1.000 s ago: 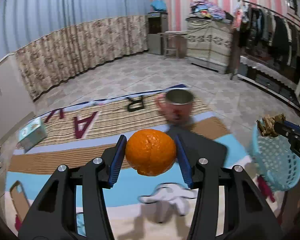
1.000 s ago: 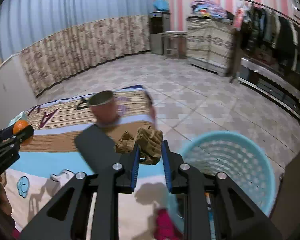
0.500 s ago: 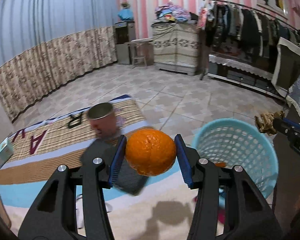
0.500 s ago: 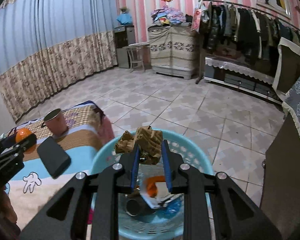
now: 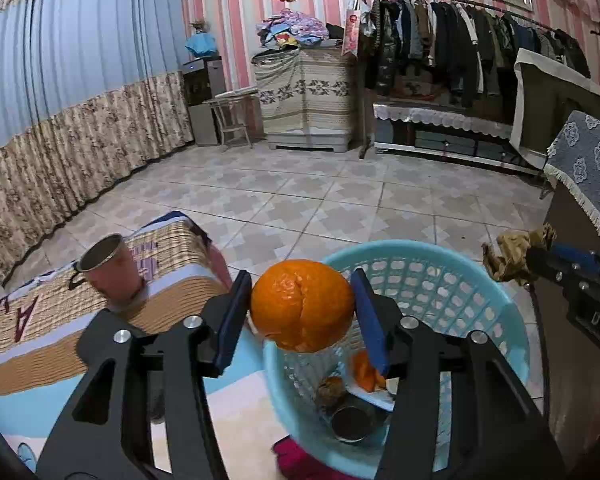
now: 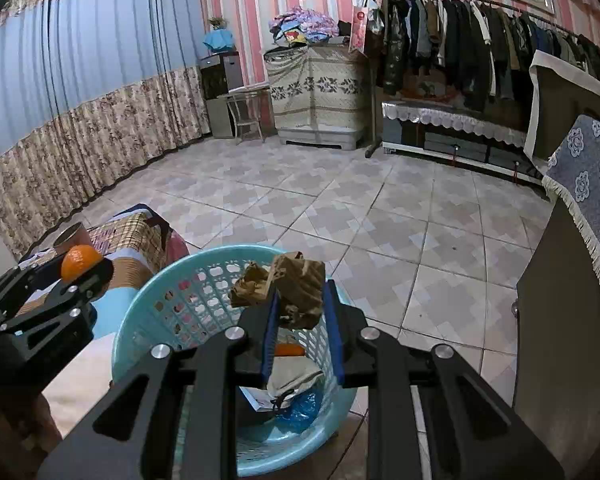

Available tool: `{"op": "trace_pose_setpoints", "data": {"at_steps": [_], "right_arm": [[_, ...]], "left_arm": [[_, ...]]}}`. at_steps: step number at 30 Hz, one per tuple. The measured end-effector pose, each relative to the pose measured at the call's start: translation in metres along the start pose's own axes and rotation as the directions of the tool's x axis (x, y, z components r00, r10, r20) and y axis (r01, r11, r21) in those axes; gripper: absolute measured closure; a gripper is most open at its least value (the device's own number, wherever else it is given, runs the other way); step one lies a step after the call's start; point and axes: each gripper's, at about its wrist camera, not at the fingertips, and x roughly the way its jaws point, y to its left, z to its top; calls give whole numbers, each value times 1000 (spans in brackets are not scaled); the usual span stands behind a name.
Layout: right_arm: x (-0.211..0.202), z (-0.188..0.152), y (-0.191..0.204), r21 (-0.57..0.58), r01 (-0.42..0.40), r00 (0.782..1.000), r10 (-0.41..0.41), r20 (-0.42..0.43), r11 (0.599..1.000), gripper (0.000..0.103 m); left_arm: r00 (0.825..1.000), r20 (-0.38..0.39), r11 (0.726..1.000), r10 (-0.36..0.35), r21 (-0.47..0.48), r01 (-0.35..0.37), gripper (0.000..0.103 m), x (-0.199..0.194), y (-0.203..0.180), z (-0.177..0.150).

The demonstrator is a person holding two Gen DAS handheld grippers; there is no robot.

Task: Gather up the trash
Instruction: 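Carry the orange and paper wad over the blue basket, then open both tools to drop the orange and paper wad into the basket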

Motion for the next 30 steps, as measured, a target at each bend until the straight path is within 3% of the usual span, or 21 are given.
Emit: {"op": "trace_pose_setpoints", "data": {"at_steps": [3, 7, 14, 22, 24, 25, 28, 30], "right_arm": [[2, -1, -4, 5, 4, 1000, -4, -3, 1000, 81], [4, -2, -3, 7, 2, 1000, -2, -4, 1000, 81], [11, -7, 5, 8, -11, 1000, 11, -4, 1000, 80], [36, -13, 33, -9, -30, 998, 29, -60, 1000, 78], [41, -12, 37, -11, -23, 997, 22, -68, 1000, 51], [42, -12, 39, -6, -19, 998, 19, -66, 1000, 28], [44, -11, 45, -9, -23, 996, 22, -88, 1000, 25], [43, -11, 48, -10, -26, 995, 25, -96, 1000, 17]], "left_arm": [[1000, 24, 1000, 10, -9, -10, 30, -2, 2, 3], [997, 66, 999, 31, -21, -30, 18, -12, 8, 9], [995, 80, 995, 59, -86, -52, 9, -31, 37, 9], [982, 101, 986, 161, -50, -156, 6, -54, 63, -2], [981, 92, 984, 171, -67, -165, 6, -59, 74, -5], [981, 87, 983, 173, -77, -167, 6, -60, 79, -6], [984, 69, 981, 165, -111, -157, 6, -67, 96, -12], [982, 68, 979, 174, -124, -165, 6, -73, 105, -16]]}}
